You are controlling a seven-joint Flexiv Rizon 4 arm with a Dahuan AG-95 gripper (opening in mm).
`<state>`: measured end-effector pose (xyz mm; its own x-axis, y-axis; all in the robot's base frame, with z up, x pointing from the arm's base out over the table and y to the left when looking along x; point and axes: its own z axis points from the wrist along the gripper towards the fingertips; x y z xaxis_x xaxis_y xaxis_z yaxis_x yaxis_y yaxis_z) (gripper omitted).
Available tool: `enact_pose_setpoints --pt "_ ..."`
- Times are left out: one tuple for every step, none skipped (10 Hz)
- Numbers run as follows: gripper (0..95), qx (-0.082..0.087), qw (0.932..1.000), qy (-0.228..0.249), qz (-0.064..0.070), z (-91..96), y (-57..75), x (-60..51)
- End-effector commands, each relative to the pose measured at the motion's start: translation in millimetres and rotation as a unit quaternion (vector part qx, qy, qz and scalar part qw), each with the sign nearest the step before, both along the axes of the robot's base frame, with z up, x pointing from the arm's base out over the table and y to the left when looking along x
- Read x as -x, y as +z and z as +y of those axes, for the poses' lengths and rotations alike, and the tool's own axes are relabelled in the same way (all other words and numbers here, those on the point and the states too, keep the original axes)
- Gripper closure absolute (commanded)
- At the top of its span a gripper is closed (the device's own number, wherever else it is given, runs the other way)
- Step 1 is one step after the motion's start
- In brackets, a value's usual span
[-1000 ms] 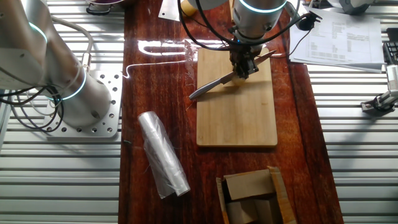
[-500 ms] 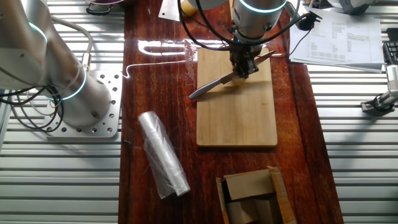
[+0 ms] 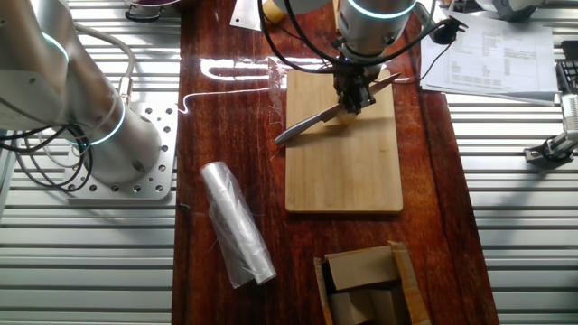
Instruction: Chop the potatoes
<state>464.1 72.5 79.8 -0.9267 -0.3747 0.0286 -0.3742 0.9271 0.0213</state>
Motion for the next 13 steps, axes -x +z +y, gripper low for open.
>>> enact_pose_setpoints --pt "76.0 -0.001 1.0 -0.002 0.0 -0.9 15.0 13.8" --pt "76.0 -0.001 1.0 -0.002 0.0 -0.9 15.1 13.8" --pt "76.0 -0.002 1.0 -0.001 0.0 0.0 16.4 14.4" --pt "76.0 -0.004 1.0 -0.002 -0.001 2.0 17.9 15.1" --pt "76.0 -0.004 1.0 -0.002 -0.003 3.5 18.7 15.4" --pt "76.0 -0.004 1.0 -0.002 -0.005 4.6 19.3 15.5" --pt "76.0 -0.004 1.0 -0.001 -0.007 4.7 19.5 15.3" --pt "76.0 -0.005 0.9999 0.0 -0.009 5.3 20.8 14.1" --pt "76.0 -0.007 0.9999 0.0 -0.012 6.0 22.6 13.0" --pt "76.0 -0.006 0.9999 0.002 -0.016 7.3 26.3 12.2" --pt "76.0 0.0 0.9997 0.009 -0.025 7.3 26.3 12.2" --pt "76.0 0.0 0.9994 0.012 -0.032 7.3 26.3 12.2" --pt "76.0 -0.002 0.9992 0.013 -0.038 7.3 26.3 12.2"
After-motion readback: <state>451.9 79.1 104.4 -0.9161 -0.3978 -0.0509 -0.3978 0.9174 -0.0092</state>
